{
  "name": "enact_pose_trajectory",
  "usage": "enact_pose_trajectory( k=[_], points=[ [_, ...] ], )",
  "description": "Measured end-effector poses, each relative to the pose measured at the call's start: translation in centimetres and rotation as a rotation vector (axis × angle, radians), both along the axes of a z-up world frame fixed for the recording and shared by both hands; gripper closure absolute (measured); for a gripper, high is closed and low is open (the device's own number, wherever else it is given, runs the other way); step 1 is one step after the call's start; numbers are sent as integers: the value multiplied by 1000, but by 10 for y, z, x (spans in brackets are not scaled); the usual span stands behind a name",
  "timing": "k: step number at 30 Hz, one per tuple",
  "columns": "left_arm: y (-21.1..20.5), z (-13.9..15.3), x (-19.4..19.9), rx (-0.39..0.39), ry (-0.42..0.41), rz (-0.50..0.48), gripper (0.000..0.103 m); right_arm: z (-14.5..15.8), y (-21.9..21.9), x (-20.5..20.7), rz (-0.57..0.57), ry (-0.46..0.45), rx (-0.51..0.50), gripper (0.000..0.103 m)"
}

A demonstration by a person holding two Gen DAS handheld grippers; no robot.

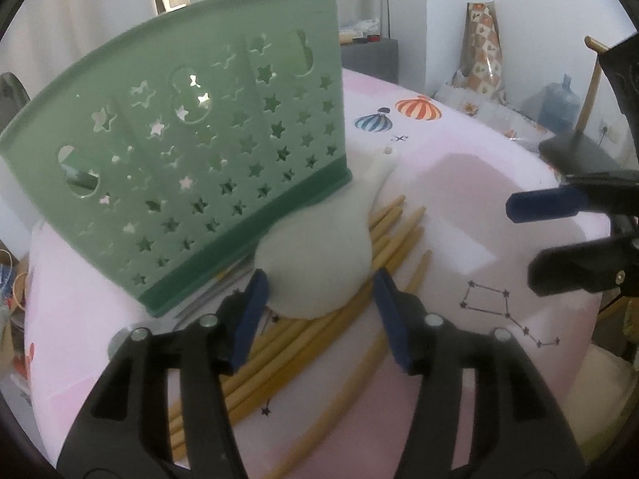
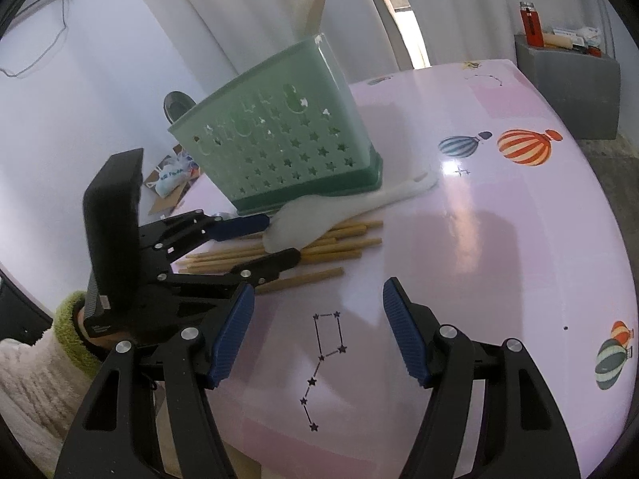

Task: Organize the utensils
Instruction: 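Close the left tool on the white rice paddle handle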

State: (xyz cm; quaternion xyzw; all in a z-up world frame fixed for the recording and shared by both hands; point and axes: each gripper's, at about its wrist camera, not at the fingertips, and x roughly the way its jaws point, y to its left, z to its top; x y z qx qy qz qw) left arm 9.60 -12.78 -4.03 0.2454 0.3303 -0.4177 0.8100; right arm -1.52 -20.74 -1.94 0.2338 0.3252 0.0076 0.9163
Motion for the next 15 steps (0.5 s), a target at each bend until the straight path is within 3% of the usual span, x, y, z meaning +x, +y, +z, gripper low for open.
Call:
enact_pose_trajectory(
  k=[3, 8, 15],
  points=[
    [0, 0, 5, -14, 25, 0, 59, 0, 4, 1, 7, 1, -1, 37],
    [1, 4, -3, -28, -7, -31, 76, -1, 7, 0, 13, 8, -8, 37],
    [6, 12, -12, -77, -61, -13, 79, 0, 2, 1, 3, 6, -1, 37]
  ],
)
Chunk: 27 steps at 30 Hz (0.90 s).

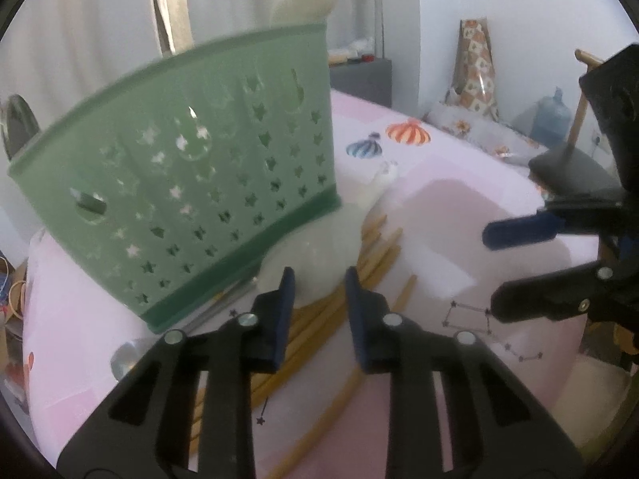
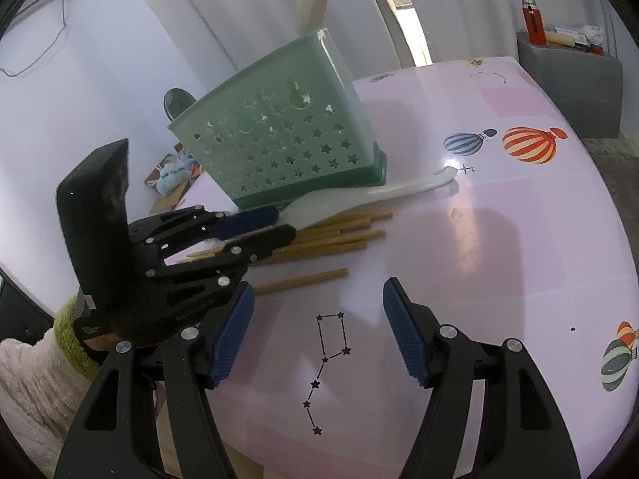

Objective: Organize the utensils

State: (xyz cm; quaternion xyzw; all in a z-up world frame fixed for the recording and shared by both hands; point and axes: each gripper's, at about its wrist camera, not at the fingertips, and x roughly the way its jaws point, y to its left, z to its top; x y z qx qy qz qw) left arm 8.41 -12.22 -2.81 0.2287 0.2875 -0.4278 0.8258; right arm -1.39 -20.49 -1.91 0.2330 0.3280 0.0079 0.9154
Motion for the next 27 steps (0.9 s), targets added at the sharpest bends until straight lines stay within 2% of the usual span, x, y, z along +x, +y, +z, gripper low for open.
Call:
enact_pose_trajectory(
  k=[3, 7, 13, 20, 24, 27],
  points=[
    [2, 8, -1, -23, -42, 17, 80, 0, 0, 0, -1, -2, -1, 37],
    [4, 17, -1, -46, -90, 48, 85, -1, 0, -1, -1, 1, 5, 37],
    [6, 23, 12, -69, -79, 81, 88, -2, 0, -1, -1, 1, 5, 37],
    [1, 17, 18, -34, -67, 79, 88, -5, -2, 0, -7, 2, 12, 37],
    [-6, 11, 28, 24, -46, 85, 88, -6, -2, 1, -7, 3, 17, 37],
    [-11, 11, 28, 39, -72, 82, 93, -6, -2, 0, -7, 3, 14, 37]
  ],
)
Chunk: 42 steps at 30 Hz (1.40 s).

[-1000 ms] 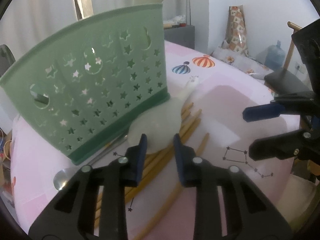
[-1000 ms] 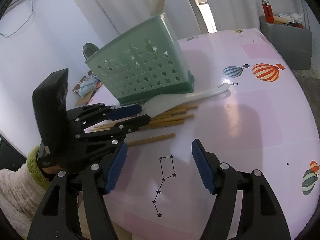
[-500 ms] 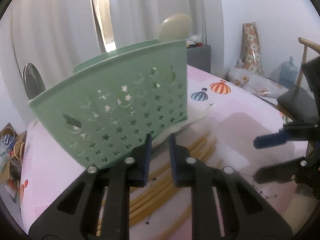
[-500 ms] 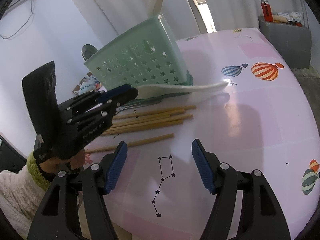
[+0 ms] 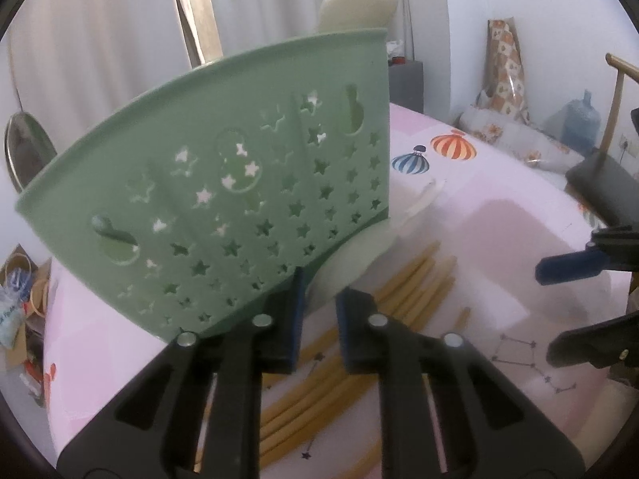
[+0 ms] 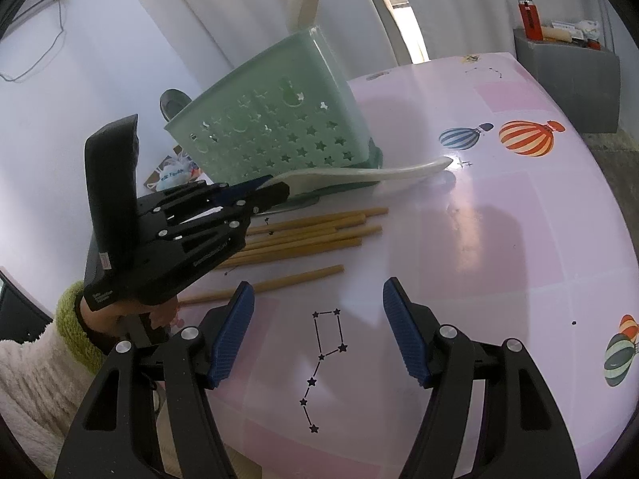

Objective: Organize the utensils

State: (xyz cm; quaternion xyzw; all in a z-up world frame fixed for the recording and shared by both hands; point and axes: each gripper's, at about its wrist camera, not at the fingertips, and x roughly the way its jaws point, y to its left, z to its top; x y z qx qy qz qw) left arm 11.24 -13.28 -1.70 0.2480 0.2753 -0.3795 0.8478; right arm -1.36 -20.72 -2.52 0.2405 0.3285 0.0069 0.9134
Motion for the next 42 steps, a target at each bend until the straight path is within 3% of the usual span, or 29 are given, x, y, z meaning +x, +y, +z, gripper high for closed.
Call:
enact_pose_trajectory(
  k=[2, 6, 11, 17, 24, 29, 34, 42],
  points=[
    [0, 2, -5, 2, -37, -11, 100, 0, -1, -1, -5, 0, 1, 37],
    [-1, 5, -19, 8, -105, -41, 102, -2, -5, -3, -24, 2, 5, 37],
    [7, 18, -35, -47, -129, -58, 103, 1, -9, -9, -50, -3, -3, 37],
    [45, 50, -49, -188, -49, -6, 103, 15, -15, -19, -84, -24, -35, 37],
    [149, 81, -72, -418, 90, 151, 103, 33, -8, -23, -103, -61, -68, 37],
    [228, 87, -85, -509, 124, 343, 103, 50, 22, 13, -9, -92, -110, 38],
    [282, 81, -89, -552, 105, 506, 103, 59, 78, 71, 163, -93, -180, 52],
    [309, 66, -75, -557, 123, 579, 103, 38, 142, 142, 300, -9, -320, 69]
  ],
)
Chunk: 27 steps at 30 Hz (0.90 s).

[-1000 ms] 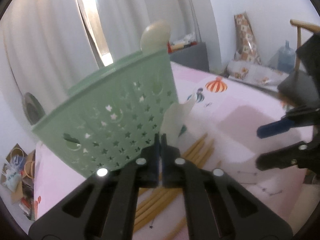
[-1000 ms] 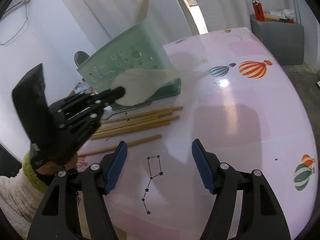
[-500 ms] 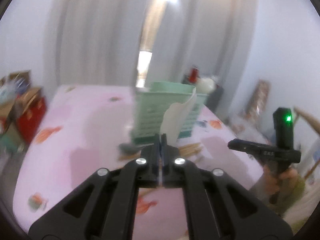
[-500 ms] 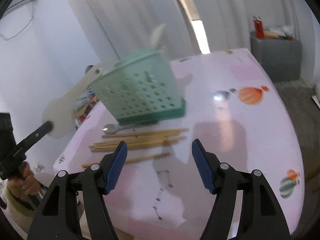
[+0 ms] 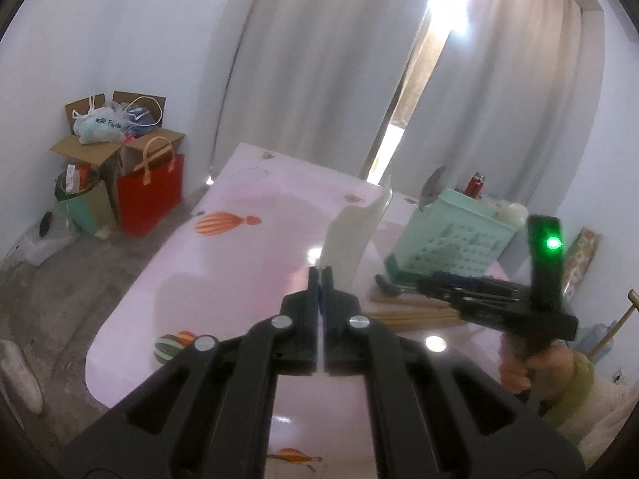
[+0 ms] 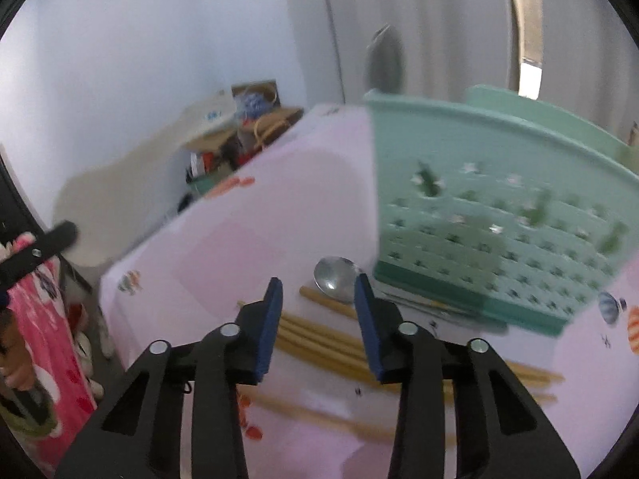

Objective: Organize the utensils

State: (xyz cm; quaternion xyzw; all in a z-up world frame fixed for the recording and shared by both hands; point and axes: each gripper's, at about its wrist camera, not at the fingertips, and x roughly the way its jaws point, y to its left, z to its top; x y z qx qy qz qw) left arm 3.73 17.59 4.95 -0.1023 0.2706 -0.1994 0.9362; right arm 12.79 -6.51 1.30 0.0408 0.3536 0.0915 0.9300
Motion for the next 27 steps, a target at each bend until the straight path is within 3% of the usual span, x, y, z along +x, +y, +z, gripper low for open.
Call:
enact_pose_trajectory(
  k=[6, 17, 22, 27],
  points=[
    [4, -14, 20, -21, 39, 7, 103, -13, 18, 36, 22, 54, -73, 77],
    [12, -26, 35, -26, 85, 5, 103, -43, 52, 60, -43, 85, -354, 88],
    [13, -18, 35, -20, 68, -1, 103, -38, 50, 57, -81, 65, -381, 95],
    [17, 4, 30, -6, 2, -4, 103, -10, 42, 37, -104, -9, -359, 98]
  ],
)
